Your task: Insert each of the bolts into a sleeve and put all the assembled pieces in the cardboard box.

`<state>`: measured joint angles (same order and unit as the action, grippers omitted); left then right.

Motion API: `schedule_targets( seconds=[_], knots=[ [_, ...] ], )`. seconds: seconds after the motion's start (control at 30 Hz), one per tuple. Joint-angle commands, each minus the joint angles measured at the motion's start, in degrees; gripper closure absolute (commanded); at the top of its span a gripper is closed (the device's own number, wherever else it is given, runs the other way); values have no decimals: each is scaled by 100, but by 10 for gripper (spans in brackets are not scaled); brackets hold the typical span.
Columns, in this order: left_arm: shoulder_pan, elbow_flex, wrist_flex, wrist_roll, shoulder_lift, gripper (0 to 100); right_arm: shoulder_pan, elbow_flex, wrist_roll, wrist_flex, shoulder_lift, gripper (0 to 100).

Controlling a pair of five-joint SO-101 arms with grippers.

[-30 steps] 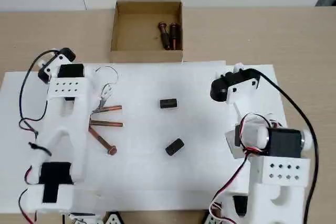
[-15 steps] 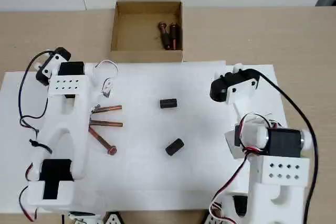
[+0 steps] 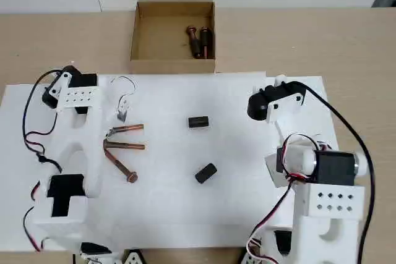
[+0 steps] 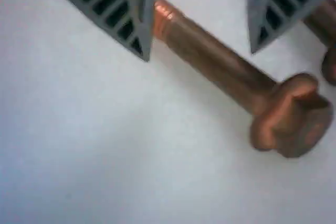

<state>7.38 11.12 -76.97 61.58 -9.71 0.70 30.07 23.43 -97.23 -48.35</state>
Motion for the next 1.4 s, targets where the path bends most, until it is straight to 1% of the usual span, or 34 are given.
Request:
schedule_targets(
  seconds=[0.0,0.1,0.33,0.5,0.57,0.67,0.9,1.13,1.23,1.37],
  knots=[
    [9,-224,97,26,26,878,75,-35,-26,-66,-84,995],
    [9,-207,105,26,0,876,75,-35,-26,-66,-75,995],
    [18,-259,132,26,-624,876,75,-35,-26,-66,-84,995],
    [62,-321,141,26,-791,879,75,-35,-26,-66,-84,995],
    [185,-400,141,26,-844,909,75,-35,-26,-66,-84,995],
    [387,-505,141,26,-1046,995,75,-35,-26,-66,-84,995],
    [695,-541,141,9,-1415,994,75,-35,-26,-66,-101,995],
    [659,-866,88,-35,-967,994,75,-70,-26,-92,-110,995],
    [545,-1156,-97,-387,-536,994,75,-141,-26,-119,-119,995],
    [211,-1596,-563,-923,62,994,66,-264,-158,-127,-119,995]
  ],
)
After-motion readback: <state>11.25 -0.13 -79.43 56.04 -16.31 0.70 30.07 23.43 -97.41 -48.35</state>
